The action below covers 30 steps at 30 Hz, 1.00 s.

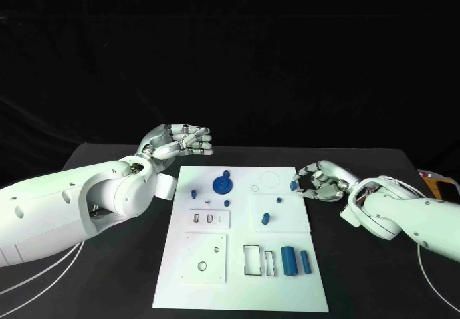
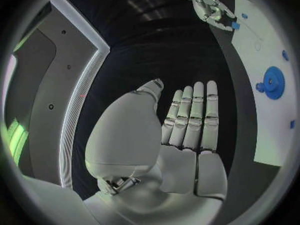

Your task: Assemble the parts on the task board

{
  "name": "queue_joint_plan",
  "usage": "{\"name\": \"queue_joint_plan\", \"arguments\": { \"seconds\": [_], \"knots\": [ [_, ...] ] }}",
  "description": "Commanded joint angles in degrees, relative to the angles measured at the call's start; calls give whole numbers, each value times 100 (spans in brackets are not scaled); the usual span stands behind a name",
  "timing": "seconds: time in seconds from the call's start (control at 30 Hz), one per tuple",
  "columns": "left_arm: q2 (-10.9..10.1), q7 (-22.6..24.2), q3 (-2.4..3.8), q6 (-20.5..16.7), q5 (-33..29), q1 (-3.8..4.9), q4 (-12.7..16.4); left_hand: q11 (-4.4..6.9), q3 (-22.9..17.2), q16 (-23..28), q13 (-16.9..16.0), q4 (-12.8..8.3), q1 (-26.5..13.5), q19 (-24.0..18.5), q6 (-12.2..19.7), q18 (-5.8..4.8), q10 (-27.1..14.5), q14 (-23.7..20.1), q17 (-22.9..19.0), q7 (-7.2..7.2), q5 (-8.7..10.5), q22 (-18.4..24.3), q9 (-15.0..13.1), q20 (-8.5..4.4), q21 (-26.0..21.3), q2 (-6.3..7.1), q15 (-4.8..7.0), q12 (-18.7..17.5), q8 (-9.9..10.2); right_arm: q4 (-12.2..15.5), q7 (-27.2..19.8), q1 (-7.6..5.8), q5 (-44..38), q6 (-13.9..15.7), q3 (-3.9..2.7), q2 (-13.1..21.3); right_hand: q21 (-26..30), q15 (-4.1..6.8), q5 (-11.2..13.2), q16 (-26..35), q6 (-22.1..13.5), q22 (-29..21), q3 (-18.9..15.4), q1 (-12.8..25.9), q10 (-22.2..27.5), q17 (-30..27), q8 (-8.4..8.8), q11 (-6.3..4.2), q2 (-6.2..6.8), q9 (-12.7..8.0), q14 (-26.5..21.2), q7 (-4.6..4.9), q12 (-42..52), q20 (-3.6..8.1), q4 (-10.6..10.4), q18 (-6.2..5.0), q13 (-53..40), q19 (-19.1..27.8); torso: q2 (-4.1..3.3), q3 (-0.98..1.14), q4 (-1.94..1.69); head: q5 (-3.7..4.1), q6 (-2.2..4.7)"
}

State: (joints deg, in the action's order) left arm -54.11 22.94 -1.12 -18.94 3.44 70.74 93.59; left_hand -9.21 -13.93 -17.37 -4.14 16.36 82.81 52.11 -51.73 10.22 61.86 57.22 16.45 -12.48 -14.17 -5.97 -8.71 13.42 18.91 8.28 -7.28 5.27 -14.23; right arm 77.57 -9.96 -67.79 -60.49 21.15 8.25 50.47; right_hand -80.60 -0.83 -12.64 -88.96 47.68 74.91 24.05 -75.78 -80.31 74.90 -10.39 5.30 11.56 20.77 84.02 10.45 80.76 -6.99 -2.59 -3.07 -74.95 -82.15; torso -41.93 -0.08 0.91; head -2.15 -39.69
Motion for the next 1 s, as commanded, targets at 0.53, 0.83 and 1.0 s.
{"name": "queue_joint_plan", "arguments": {
  "seconds": [0.53,0.83,1.0],
  "knots": [
    [-1,15,4,59,-22,3,16,-36,-36,38,5,7,13,14,1,30,3,1,24,-34,28,15,4,19,-28,4,20,-8,4,-109,137,44,-170,119,0,-195,-63,-41,52,-5,187,632,171,118,-124,1131,-101,6,-176,42,512,-15,116,-34,6,25,-434,-51,8,0,0,-55,-28],
    [-4,4,4,57,-22,3,14,-36,-36,38,5,7,13,14,1,30,3,1,24,-34,28,15,4,19,-28,4,20,-8,4,-150,187,55,-221,191,0,-250,-84,13,183,-9,424,666,408,134,-160,1150,-204,-59,-294,67,516,-88,145,10,68,32,-468,-78,10,3,6,-46,-22],
    [-4,-4,4,59,-21,3,15,-37,-46,41,6,8,18,15,-1,30,4,2,28,-33,25,17,4,19,-28,-5,18,-13,4,-167,204,61,-220,202,0,-263,-74,31,263,-4,469,661,504,141,-159,1132,-224,-78,-349,70,513,-107,141,29,95,30,-464,-73,13,4,4,-41,-28]
  ]
}}
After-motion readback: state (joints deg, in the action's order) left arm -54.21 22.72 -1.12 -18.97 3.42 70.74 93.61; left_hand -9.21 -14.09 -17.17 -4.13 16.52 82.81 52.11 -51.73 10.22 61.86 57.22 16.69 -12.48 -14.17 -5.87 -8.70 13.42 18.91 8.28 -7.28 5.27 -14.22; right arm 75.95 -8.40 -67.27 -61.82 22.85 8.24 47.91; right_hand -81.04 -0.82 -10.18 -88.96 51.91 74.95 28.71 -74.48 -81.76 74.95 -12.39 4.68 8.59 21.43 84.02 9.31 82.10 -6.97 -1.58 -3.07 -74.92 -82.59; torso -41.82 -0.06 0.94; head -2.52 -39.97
